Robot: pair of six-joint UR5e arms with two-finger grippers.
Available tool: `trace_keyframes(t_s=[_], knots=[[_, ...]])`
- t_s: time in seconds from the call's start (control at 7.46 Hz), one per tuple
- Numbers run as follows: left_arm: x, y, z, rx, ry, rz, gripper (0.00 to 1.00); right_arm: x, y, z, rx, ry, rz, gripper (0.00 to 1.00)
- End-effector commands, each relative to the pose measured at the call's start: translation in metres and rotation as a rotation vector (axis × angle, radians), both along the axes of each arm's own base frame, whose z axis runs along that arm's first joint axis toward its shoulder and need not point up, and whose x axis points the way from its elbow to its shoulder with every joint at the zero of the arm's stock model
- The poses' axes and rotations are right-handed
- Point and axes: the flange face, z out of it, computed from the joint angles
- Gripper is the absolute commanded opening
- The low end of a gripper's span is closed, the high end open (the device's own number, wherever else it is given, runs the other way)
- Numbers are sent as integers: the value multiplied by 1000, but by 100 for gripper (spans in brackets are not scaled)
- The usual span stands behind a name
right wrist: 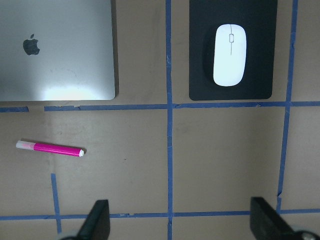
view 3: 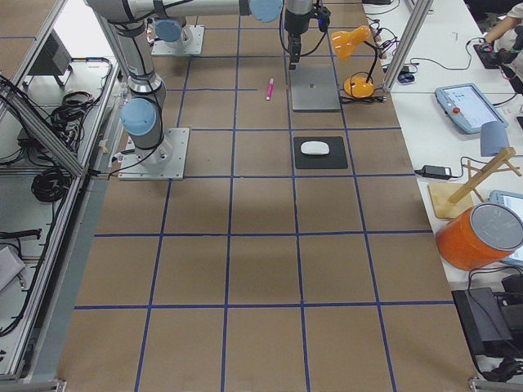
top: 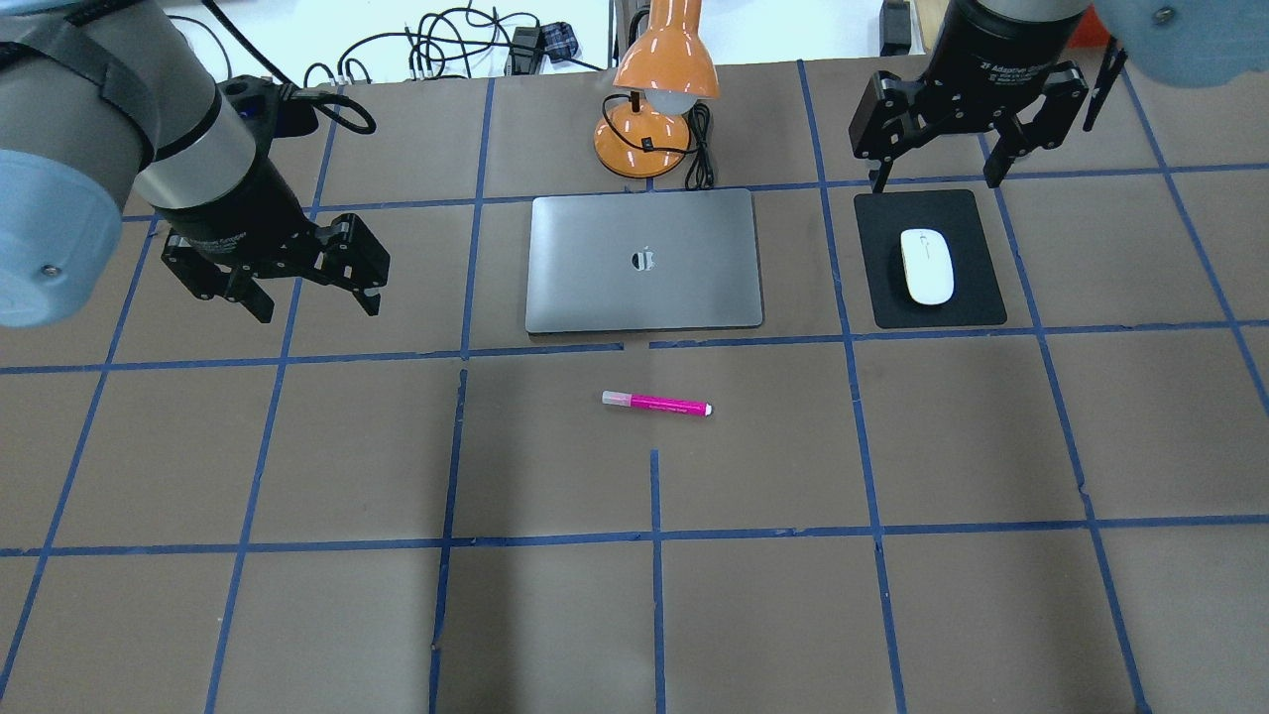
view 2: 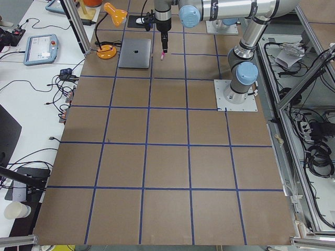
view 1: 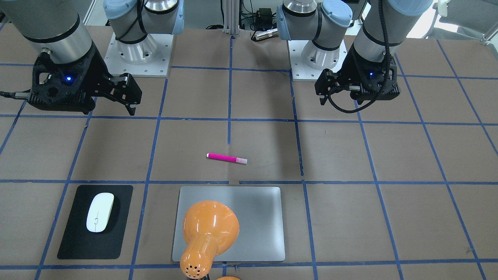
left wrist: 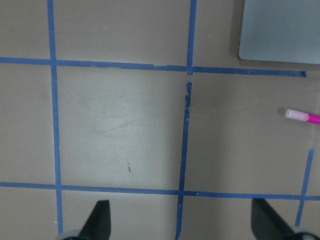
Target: Place pen and mouse around notebook
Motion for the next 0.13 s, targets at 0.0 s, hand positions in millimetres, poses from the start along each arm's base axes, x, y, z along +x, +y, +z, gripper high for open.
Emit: trace_keyframes(t_s=[0.0], knots=[[0, 1, 1, -3, 3, -14, 100, 0, 0, 0, 0, 0, 0, 100]])
